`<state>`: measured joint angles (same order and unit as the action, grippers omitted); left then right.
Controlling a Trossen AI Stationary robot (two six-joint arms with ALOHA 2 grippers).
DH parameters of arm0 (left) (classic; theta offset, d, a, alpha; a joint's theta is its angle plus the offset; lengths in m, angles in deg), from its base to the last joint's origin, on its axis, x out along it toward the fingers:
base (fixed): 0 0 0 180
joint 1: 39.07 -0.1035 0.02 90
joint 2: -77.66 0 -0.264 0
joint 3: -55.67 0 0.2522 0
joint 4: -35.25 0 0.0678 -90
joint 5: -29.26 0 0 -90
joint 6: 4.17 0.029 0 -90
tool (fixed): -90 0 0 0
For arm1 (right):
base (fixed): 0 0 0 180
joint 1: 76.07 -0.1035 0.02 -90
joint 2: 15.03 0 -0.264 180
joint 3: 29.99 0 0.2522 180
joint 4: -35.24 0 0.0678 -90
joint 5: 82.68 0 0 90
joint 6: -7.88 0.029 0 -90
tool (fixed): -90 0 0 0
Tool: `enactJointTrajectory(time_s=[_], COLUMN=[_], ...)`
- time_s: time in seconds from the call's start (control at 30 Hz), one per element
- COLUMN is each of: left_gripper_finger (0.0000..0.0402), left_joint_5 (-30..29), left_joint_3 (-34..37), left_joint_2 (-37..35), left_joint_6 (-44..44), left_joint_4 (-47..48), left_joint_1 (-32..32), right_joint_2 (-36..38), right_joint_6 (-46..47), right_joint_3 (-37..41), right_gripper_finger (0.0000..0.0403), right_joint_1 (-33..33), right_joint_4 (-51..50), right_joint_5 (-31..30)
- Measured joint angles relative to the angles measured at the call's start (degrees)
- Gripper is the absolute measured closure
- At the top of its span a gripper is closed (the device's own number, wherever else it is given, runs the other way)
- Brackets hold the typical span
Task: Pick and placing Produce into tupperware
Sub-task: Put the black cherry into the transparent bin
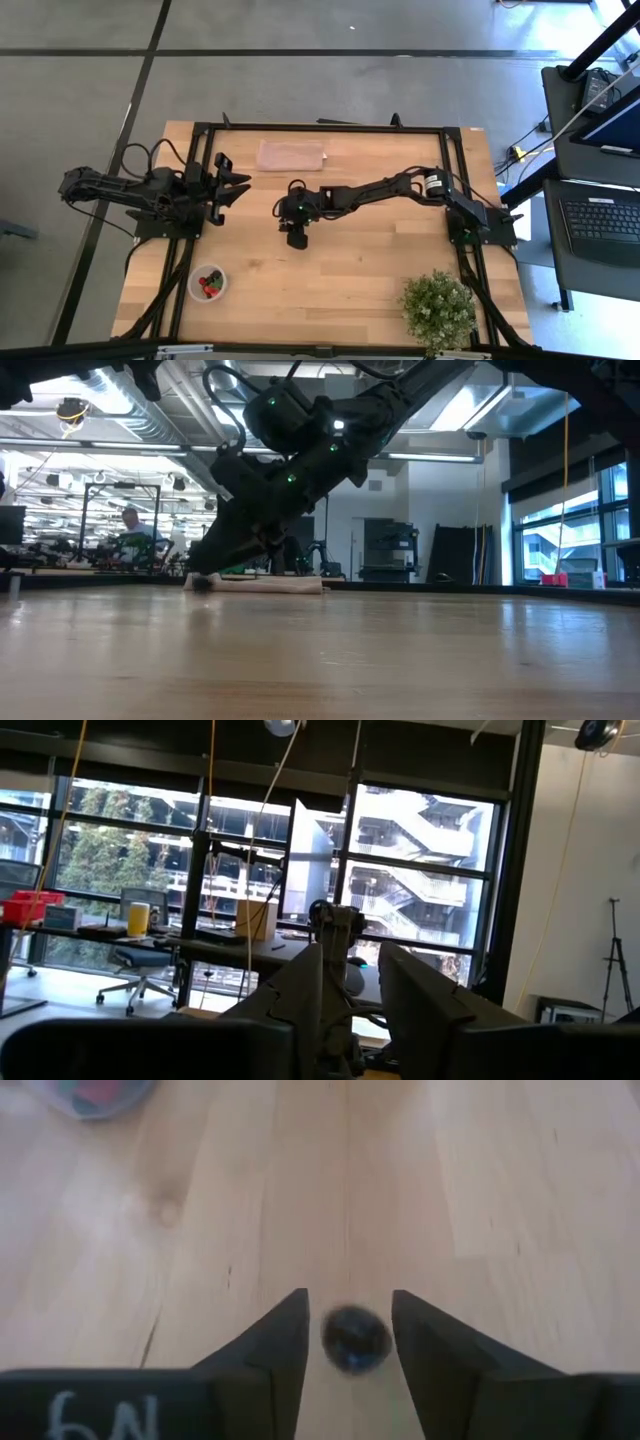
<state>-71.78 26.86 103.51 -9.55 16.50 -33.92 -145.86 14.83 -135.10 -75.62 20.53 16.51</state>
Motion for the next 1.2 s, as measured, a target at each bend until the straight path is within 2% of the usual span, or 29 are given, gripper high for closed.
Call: enactJointTrajectory(time_s=[0.27, 0.43, 0.67, 0.8, 0.97, 1.2], left_gripper_finger=[0.032, 0.0329, 0.034, 0.0347, 0.0353, 0.0341], left_joint_5=[0.0, 0.0, 0.0, 0.0, 0.78, 0.67], left_joint_3=[-0.02, -0.02, -0.02, -0.02, -0.02, -0.02], left_joint_2=[0.0, 0.0, -0.02, -0.11, -0.11, -0.11], left_joint_6=[0.0, 0.0, 0.0, -0.02, -0.01, 2.44], left_joint_4=[0.0, -0.01, 0.05, -0.02, -0.18, -0.11], left_joint_1=[0.0, 0.0, 0.02, 0.02, 0.01, -0.02], right_joint_2=[0.15, 2.2, 11.07, 20.38, 35.37, 58.69], right_joint_6=[0.68, -4.29, -6.8, -11.52, -12.04, -6.8], right_joint_3=[0.0, -3.03, -16.2, -18.03, -10.43, 11.87], right_gripper_finger=[0.0248, 0.0239, 0.0216, 0.0215, 0.0215, 0.0215], right_joint_1=[0.0, 0.29, 2.73, 3.79, 4.31, 3.0], right_joint_4=[-0.25, -3.63, -25.78, -32.79, -34.66, -28.81], right_joint_5=[0.03, 5.05, 5.49, 3.15, -5.05, -12.94])
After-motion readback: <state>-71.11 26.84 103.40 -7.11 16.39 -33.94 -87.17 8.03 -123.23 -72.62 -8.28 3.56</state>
